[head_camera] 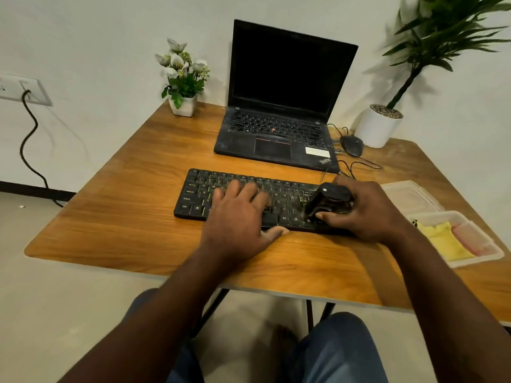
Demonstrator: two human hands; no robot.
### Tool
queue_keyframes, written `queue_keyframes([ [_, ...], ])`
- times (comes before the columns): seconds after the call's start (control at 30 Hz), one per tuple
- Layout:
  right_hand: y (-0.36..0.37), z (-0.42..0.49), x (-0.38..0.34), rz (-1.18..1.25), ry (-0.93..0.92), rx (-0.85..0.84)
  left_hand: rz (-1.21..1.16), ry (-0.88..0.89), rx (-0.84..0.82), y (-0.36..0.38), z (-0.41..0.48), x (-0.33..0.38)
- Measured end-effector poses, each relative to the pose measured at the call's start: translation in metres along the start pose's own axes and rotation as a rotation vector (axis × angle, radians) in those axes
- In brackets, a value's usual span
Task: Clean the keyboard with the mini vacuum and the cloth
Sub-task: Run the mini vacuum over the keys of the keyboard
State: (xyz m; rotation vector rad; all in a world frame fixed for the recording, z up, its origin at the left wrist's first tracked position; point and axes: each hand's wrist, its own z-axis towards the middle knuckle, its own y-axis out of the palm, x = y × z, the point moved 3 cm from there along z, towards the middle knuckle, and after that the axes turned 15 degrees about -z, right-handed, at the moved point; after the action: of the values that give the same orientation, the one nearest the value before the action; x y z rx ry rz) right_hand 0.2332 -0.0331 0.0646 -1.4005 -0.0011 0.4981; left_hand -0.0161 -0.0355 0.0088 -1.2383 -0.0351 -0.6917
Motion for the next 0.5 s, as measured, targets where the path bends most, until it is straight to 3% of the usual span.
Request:
queue_keyframes([
  [0.13, 0.002, -0.012, -0.001, 0.025, 0.052, 0.050, -0.018, 0.002, 0.010, 0.000, -0.003, 0.000],
  [0.3, 0.033, -0.005, -0.049, 0.000, -0.037, 0.140, -0.048, -0.004, 0.035, -0.001, -0.010, -0.002],
  [0.5, 0.025, -0.014, -0.041, 0.045, 0.005, 0.094, -0.041, -0.014, 0.062, -0.004, -0.022, -0.005],
])
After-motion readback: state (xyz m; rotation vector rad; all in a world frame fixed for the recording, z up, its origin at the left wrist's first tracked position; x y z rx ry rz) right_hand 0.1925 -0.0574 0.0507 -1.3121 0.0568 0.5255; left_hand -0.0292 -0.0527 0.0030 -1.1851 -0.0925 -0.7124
